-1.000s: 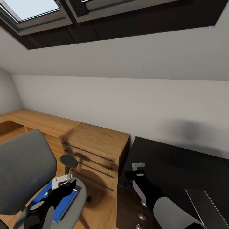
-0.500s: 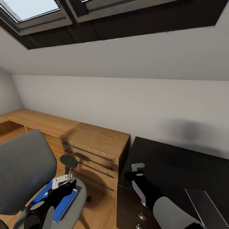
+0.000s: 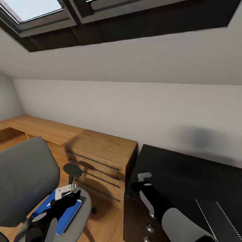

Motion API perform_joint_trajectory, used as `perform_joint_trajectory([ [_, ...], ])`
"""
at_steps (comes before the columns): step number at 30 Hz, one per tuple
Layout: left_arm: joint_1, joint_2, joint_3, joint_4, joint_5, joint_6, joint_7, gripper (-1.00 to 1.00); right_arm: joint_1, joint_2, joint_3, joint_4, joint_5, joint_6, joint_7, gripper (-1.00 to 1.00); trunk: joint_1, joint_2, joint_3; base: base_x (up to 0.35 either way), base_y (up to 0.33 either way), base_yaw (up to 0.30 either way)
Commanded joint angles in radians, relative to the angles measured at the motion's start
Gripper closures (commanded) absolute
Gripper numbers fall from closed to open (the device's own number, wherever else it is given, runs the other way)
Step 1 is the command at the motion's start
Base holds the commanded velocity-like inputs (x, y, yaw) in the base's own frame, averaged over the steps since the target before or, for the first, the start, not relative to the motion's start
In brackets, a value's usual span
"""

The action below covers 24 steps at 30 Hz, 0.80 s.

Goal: In the bedroom, organize the workspace by keeping the computer under the desk, ensuring the monitor is on the desk, placing the keyboard on the desk next to the monitor, placing the mouse on the desk next to the keyboard, moving the folder from the swivel chair onto the desk next to the mouse, stacking the notebook on top of the folder with the pen on top of the notebook, and positioning the swivel chair next to the desk.

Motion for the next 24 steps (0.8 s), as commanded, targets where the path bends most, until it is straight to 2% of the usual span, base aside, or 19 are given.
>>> perform_joint_trajectory([
  [1, -0.001, -0.001, 0.001, -0.001, 0.011, 0.005, 0.007, -1.00, -0.001, -0.001, 0.008, -0.002, -0.010, 0.004, -0.009, -1.00, 0.004, -0.008, -0.004, 0.000, 0.000, 0.000],
  [24, -0.001, -0.001, 0.001, -0.001, 0.011, 0.005, 0.009, -1.00, -0.001, -0.002, 0.008, -0.002, -0.012, 0.004, -0.008, -1.00, 0.092, -0.169, -0.076, 0.000, 0.000, 0.000],
])
